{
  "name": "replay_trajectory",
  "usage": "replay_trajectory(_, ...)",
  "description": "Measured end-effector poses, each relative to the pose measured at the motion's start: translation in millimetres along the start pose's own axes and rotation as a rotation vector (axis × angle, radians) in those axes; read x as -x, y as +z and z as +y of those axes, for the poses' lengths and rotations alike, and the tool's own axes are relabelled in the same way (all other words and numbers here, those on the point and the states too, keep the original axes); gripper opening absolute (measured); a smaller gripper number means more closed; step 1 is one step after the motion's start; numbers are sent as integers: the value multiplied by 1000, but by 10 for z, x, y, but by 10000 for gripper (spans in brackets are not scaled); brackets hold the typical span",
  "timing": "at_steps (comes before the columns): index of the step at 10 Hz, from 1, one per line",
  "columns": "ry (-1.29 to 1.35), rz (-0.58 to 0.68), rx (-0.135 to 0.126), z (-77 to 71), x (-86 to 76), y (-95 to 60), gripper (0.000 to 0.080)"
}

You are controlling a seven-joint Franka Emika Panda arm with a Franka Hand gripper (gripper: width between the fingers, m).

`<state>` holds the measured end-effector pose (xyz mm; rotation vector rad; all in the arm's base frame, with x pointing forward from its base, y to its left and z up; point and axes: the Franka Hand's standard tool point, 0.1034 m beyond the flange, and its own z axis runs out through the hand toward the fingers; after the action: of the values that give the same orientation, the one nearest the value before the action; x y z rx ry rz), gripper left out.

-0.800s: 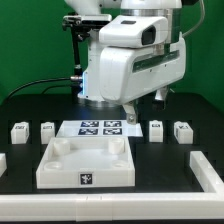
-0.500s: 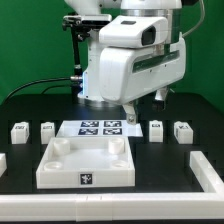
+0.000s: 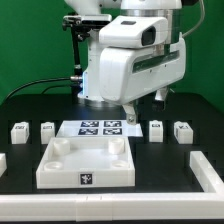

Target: Assemble one leg

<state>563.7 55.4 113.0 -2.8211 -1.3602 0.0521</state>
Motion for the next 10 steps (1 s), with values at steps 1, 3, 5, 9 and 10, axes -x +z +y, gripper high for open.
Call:
replay_trajectory(1,0,0,0,0,0,0,650)
replay_trajectory(3,-1,0,0,-2,-4,-4,650)
replay_trajectory(5,-117,19,23,-226,85,-13,650)
replay_trajectory(9,-461,28,41,-605,811,358,650)
replay_trajectory(10,-498,22,37,-542,978,401,650)
